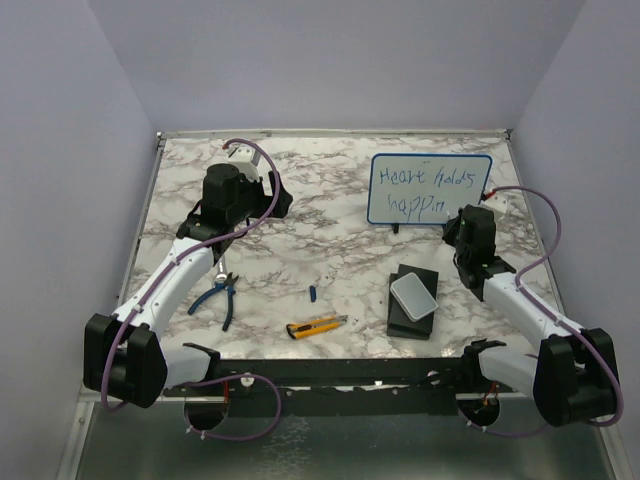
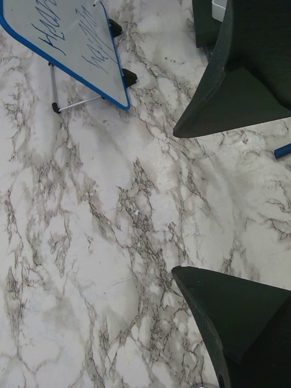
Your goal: Write a sentence on the whiteboard
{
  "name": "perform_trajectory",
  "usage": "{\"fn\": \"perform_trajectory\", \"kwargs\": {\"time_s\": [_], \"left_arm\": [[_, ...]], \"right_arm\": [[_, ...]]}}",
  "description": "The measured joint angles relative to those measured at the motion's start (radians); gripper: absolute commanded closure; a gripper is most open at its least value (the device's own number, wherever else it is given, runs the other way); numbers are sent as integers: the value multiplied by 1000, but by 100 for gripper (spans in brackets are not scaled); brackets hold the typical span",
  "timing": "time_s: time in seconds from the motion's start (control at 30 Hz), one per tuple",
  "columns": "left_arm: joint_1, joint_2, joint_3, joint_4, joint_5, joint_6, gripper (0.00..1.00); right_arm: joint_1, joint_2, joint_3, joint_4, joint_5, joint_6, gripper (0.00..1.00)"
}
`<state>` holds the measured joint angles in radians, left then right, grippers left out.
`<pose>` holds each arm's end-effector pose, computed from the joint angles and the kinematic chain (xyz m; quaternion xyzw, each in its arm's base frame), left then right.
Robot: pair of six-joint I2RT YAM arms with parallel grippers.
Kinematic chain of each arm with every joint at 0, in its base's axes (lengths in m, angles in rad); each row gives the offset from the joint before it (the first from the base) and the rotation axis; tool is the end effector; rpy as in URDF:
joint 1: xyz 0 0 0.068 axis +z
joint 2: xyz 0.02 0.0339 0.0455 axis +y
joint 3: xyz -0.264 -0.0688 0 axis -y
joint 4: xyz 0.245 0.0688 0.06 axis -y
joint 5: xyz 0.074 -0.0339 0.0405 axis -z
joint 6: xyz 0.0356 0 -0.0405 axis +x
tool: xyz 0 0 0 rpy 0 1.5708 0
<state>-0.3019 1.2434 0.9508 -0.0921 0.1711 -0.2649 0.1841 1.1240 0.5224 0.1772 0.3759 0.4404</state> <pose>0.2733 -0.0915 0.3093 0.0630 0.8252 -0.2237 0.5148 0.2378 0.0310 0.2183 0.2060 0.8057 0.0143 0.5552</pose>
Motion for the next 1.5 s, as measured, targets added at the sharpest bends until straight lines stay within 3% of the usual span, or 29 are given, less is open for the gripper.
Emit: {"fn": "perform_trajectory", "kwargs": {"time_s": [0.53, 1.5], "left_arm": [[0, -1, 0, 0, 0, 0, 12], [0, -8, -2, 0, 0, 0, 12]], "right_arm": [[-107, -21, 0, -2, -70, -4, 99], [-109, 59, 36, 32, -133, -4, 99]]}}
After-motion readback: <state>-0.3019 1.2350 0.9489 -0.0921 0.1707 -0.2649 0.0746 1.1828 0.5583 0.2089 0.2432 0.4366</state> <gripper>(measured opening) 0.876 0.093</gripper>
